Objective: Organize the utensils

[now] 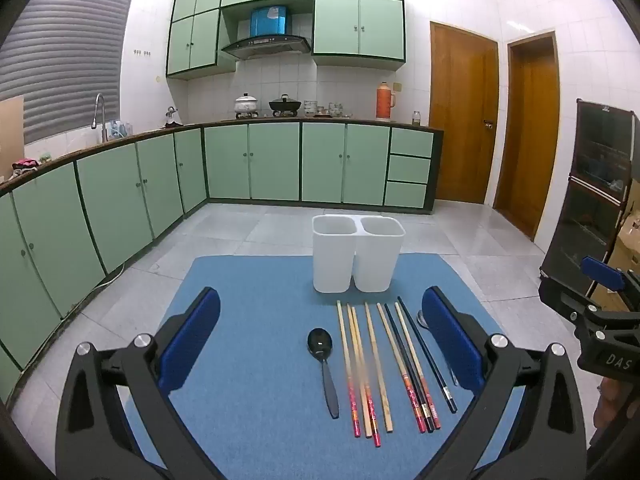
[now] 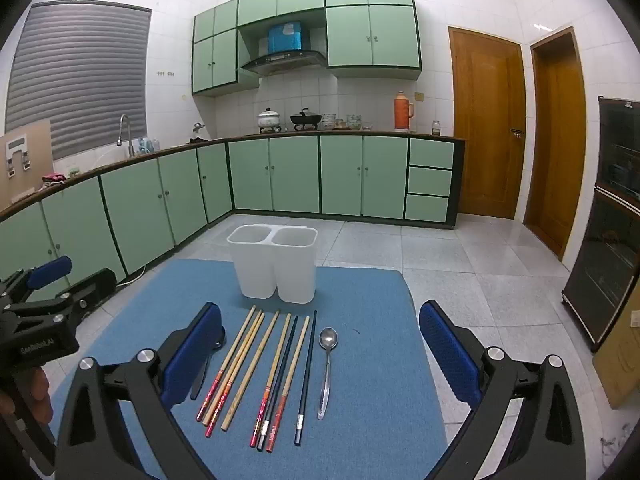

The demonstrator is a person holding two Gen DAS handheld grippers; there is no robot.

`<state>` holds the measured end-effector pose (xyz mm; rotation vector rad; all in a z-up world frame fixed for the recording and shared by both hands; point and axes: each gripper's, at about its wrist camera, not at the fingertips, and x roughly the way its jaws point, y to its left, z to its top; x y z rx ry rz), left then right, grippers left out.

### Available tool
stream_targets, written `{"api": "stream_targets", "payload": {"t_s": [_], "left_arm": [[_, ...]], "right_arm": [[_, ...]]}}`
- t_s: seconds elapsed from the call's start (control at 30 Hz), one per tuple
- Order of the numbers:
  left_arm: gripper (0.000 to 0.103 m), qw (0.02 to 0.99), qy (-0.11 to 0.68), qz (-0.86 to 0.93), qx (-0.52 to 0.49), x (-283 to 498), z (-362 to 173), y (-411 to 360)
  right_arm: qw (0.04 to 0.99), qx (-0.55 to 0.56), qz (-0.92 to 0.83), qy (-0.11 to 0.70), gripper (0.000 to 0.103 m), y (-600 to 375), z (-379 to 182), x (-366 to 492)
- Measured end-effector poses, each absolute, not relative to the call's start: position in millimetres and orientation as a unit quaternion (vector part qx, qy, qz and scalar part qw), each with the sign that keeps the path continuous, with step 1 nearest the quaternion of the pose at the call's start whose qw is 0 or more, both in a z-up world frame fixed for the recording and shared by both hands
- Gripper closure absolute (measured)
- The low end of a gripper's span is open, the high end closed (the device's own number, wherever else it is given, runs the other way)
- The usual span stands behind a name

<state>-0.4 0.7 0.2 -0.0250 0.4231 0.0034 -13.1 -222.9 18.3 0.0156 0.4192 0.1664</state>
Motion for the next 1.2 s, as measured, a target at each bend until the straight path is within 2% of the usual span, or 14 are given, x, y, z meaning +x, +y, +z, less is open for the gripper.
{"api": "stream_targets", "payload": {"t_s": [1.2], "left_arm": [[0.005,0.978,0.209,0.007,-0.006,0.8,3.5,0.9]], "right_arm": [[0.974,0.009,0.083,0.210,0.006,-223.8,18.0,-12.3]]}}
